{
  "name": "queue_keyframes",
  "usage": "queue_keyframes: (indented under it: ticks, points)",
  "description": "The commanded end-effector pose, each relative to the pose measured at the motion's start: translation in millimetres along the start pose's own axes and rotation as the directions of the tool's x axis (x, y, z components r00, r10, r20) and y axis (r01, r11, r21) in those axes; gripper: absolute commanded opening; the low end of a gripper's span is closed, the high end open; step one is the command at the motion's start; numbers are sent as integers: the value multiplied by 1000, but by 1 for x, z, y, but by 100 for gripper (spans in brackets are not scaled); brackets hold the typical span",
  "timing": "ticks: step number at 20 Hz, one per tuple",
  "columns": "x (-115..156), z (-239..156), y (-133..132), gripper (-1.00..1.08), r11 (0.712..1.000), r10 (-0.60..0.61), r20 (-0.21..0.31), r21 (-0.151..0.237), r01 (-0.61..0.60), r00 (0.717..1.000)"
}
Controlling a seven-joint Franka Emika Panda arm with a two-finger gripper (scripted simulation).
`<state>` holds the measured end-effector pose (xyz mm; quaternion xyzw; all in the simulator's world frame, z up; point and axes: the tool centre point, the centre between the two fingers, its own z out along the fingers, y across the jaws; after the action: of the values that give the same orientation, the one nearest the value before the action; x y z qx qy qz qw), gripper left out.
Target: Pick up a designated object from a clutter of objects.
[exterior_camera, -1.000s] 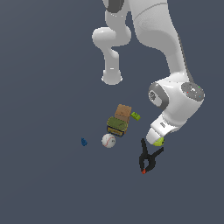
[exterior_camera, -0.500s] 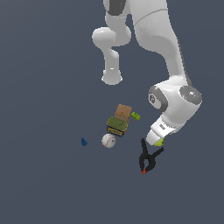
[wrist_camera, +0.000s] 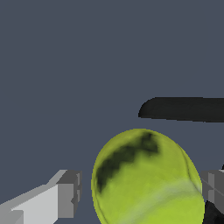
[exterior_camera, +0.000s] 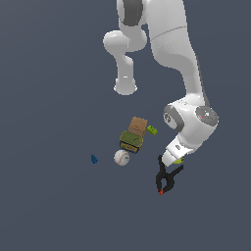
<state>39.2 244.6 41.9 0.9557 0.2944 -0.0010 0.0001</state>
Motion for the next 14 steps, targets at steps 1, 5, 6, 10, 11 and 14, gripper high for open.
queue_keyframes:
  ticks: [1, 5, 6, 10, 11, 14]
  points:
    - [1, 1, 0, -100, 1000, 0, -2, 0, 0, 1000]
    - [1, 1, 0, -100, 1000, 0, -2, 0, 0, 1000]
    - [1, 1, 0, -100, 1000, 0, -2, 0, 0, 1000]
    - [1, 1, 0, -100, 1000, 0, -2, 0, 0, 1000]
    - [1, 0, 0, -100, 1000, 0, -2, 0, 0, 1000]
    - [-1, -2, 2, -100, 1000, 0, -2, 0, 0, 1000]
